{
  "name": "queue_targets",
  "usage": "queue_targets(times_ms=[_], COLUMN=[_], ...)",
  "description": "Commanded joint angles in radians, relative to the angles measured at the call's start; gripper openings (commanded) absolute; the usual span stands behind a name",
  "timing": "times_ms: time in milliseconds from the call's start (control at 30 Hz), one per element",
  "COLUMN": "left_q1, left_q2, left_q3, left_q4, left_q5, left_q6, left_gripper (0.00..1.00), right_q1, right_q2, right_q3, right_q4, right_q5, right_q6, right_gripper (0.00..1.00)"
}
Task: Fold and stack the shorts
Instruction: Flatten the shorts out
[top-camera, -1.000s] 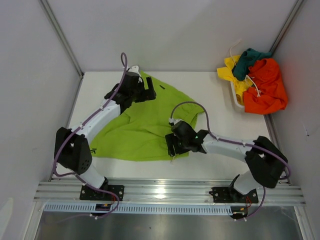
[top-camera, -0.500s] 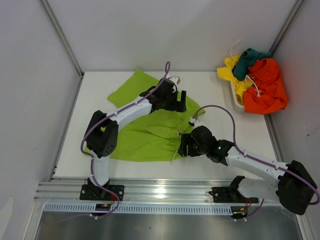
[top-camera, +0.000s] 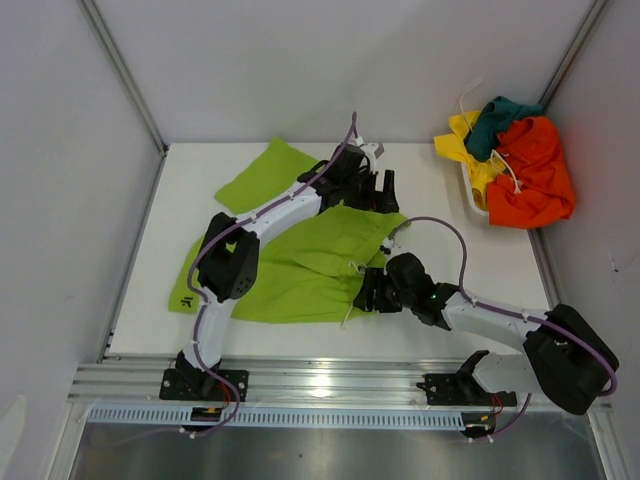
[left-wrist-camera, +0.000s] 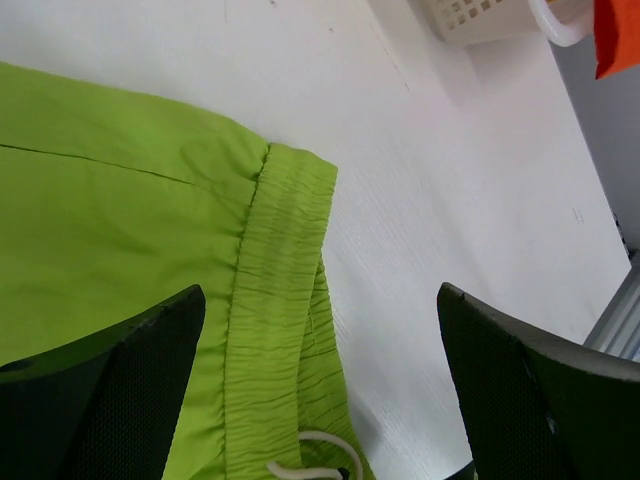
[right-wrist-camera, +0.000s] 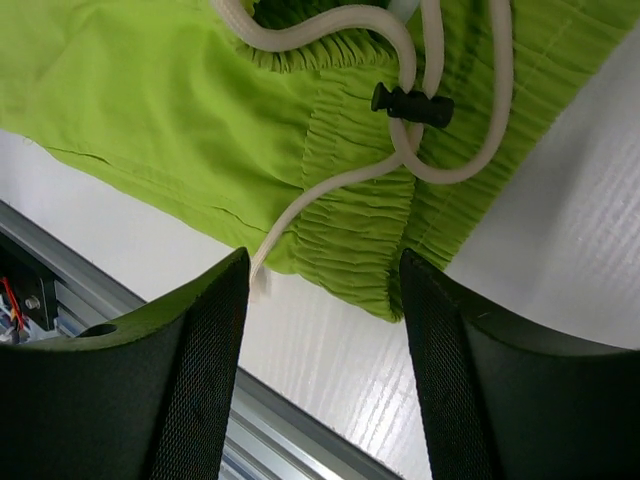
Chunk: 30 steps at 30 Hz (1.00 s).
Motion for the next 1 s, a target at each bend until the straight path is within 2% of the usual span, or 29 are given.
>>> queue_targets(times_ms=[0,167,400,500,533,600,833,900,967], left_q1=[0.003,0.003,0.001,-0.002,-0.003,-0.01,-0.016,-0.016,-0.016], left_q2=[0.062,0.11,0.14,0.16,0.17,0.199,0.26,0.277,0.285], left_q3=[0.047,0.048,0.002,0.019,0.028,0.059,0.073,0.074,0.076], left_q4=[0.023,0.034,0.071,0.063,0.051,0.026,0.048,0.051,0.051], left_q5=[0.085,0.106,0.119,0.108,0.105,0.077,0.04,0.034,0.03], left_q6=[-0.054,-0.097,-0.15,-0.16,-0.163,-0.171,-0.228,-0.234,-0.237], left_gripper=[0.99,0.99,0.98,0.98,0.98,0.95,0.81,0.79,0.72], right_q1=[-0.005,-0.006,0.011,0.026,0.032,0.052,0.133,0.173,0.198], right_q2=[0.034,0.072,0.028,0.005,0.003,0.009,0.011,-0.003,-0.014], right_q3=[-0.008,-0.04,-0.114,-0.128,-0.128,-0.128,-0.16,-0.174,-0.188], right_q4=[0.122,0.189,0.24,0.236,0.233,0.228,0.269,0.282,0.291], right_q5=[-0.017,-0.042,-0.049,-0.037,-0.033,-0.022,0.029,0.053,0.087], right_q6=[0.02,0.039,0.083,0.091,0.093,0.085,0.089,0.094,0.09], right_gripper=[0.63,0.61,0.44,0.35,0.34,0.32,0.09,0.06,0.02])
